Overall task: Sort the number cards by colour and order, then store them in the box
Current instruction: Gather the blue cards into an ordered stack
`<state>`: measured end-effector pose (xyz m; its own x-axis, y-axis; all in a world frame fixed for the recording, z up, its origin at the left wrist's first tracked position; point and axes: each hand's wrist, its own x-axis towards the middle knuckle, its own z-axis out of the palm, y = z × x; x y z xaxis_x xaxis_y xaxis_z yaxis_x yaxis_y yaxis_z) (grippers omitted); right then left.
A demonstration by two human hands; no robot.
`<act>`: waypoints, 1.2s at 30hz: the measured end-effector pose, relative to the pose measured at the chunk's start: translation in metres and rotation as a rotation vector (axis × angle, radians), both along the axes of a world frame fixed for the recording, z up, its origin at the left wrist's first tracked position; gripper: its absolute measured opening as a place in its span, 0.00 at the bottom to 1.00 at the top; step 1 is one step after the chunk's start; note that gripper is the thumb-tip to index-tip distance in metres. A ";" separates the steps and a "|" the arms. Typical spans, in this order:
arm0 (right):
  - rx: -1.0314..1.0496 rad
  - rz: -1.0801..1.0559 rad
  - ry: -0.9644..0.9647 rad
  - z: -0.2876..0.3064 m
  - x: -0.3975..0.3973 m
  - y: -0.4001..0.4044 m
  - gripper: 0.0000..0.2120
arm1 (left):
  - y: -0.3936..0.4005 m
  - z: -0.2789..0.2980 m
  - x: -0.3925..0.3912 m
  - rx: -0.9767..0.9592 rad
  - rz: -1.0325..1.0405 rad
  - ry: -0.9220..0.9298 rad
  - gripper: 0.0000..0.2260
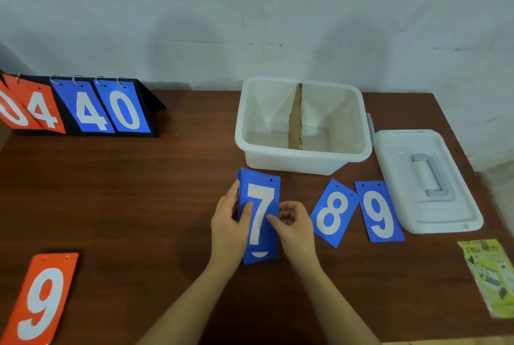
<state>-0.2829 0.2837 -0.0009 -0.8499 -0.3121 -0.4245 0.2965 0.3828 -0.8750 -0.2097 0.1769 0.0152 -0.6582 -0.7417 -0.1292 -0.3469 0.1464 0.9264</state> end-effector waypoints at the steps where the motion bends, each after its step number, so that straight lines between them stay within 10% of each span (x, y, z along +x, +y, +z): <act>1: 0.010 -0.015 0.009 0.000 -0.003 0.005 0.11 | 0.003 -0.001 -0.001 -0.009 -0.022 -0.009 0.23; 10: 0.761 -0.313 0.249 -0.027 -0.039 0.072 0.32 | 0.011 -0.005 -0.021 0.082 0.063 -0.046 0.22; 15: 0.780 0.041 0.338 -0.041 -0.027 0.074 0.32 | 0.014 -0.011 -0.024 0.078 0.047 -0.059 0.22; 24: 0.748 -0.157 0.193 -0.035 -0.034 0.062 0.26 | 0.017 -0.018 -0.014 -0.025 0.077 -0.123 0.22; 36: -0.232 -0.333 0.003 0.001 -0.031 0.071 0.09 | 0.032 -0.016 -0.018 -0.013 0.063 -0.096 0.20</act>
